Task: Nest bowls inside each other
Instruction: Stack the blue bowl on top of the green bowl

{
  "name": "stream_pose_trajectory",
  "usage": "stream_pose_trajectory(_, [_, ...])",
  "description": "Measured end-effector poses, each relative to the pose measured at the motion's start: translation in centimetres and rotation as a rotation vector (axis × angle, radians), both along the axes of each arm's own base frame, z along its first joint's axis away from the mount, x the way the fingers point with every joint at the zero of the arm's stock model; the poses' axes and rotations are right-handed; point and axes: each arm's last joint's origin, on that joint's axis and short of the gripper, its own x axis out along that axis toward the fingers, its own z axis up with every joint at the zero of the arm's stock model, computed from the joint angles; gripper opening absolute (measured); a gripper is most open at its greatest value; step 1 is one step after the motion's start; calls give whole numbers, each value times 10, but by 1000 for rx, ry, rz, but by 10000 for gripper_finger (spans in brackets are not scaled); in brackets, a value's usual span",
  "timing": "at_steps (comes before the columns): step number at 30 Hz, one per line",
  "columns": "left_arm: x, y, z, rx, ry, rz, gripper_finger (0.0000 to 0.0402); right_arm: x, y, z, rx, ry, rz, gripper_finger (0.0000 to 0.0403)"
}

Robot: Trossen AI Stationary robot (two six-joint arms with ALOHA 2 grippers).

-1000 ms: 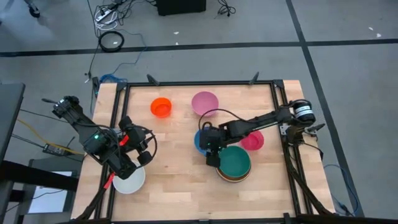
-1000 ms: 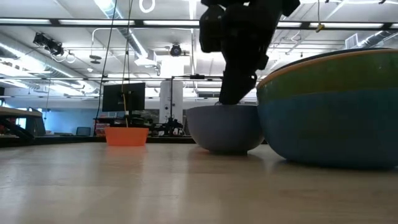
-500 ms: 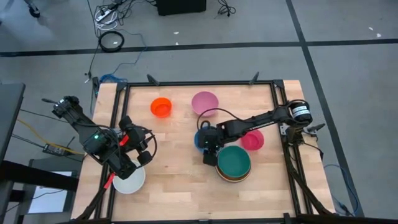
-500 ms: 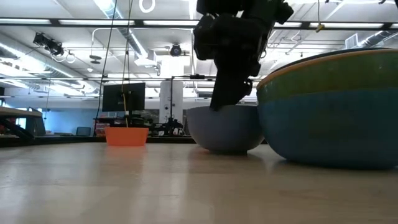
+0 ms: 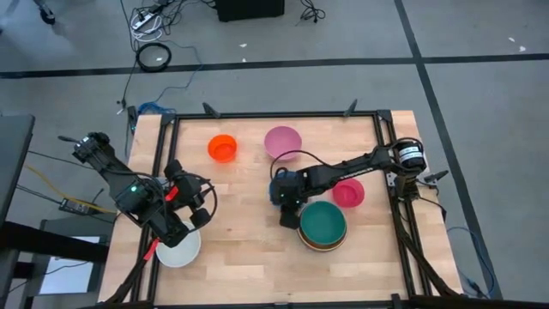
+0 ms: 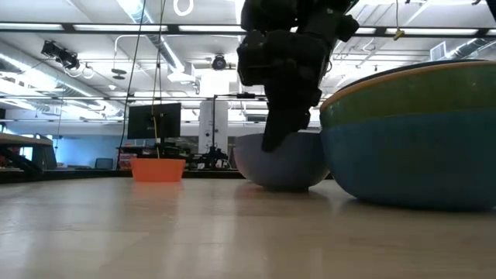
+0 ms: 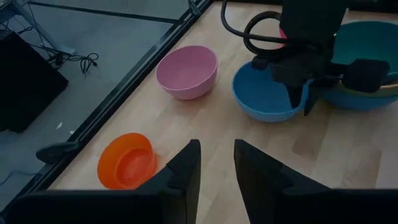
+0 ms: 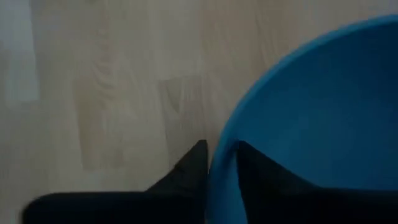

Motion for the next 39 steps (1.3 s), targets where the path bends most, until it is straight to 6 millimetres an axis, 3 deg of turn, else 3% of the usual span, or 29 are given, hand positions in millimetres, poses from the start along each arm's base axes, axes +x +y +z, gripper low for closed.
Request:
stream_pose_trajectory(3, [0,0,0,0,0,0,106,2,-4,2,-3,-20,32,14])
stream_pose_trajectory(12, [0,0,0,0,0,0,106,0,-10,14,-39,-39,33,2])
stream_pose_trajectory(15, [0,0,0,1,1,0,106,-6,-6,38,-108,-27,37,0])
stream_pose_trajectory(19, [0,0,0,2,2,0,106,-22,5,89,-170,-66,55,1])
stream_pose_trajectory(23, [0,0,0,2,2,-1,106,-49,22,128,-137,-128,57,1])
stream_pose_trajectory(27, [0,0,0,2,1,0,106,-83,45,153,-87,-129,34,1])
stream_pose_trajectory(33, [0,0,0,3,-1,0,106,-105,82,159,-37,-114,6,0])
stream_pose_trajectory(39, [0,0,0,3,-6,1,106,-106,112,137,-26,-5,-2,0])
